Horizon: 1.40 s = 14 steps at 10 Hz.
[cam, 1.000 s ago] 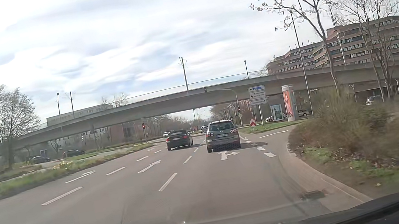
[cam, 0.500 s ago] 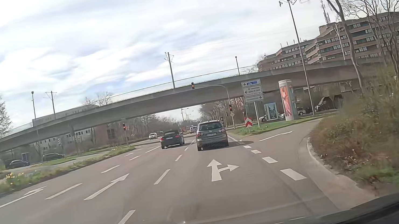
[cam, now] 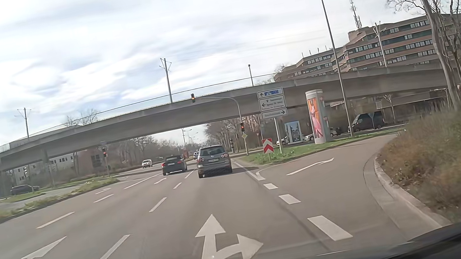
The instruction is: Follow the waypoints while adhering to traffic rules and regulations
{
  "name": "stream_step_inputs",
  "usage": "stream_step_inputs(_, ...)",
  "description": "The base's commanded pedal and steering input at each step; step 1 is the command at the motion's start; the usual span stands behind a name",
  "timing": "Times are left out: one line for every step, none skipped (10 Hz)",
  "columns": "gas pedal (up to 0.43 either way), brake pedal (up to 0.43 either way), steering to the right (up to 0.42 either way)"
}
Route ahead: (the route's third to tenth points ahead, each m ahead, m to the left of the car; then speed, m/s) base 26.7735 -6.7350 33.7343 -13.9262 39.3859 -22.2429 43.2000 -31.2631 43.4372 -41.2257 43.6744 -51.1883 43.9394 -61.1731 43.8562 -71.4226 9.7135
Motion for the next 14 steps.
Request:
stream_step_inputs(0.047,0.0,0.086)
stream_step_inputs(0.047,0.0,0.091)
stream_step_inputs(0.047,0.0,0.095)
stream_step_inputs(0.047,0.0,0.099)
stream_step_inputs(0.047,0.0,0.103)
stream_step_inputs(0.047,0.0,0.107)
stream_step_inputs(0.047,0.0,0.11)
stream_step_inputs(0.047,0.0,0.113)
stream_step_inputs(0.047,0.0,0.114)
stream_step_inputs(0.047,0.0,0.116)
stream_step_inputs(0.047,0.0,0.116)
stream_step_inputs(0.047,0.0,0.116)
stream_step_inputs(0.047,0.0,0.116)
stream_step_inputs(0.047,0.0,0.116)
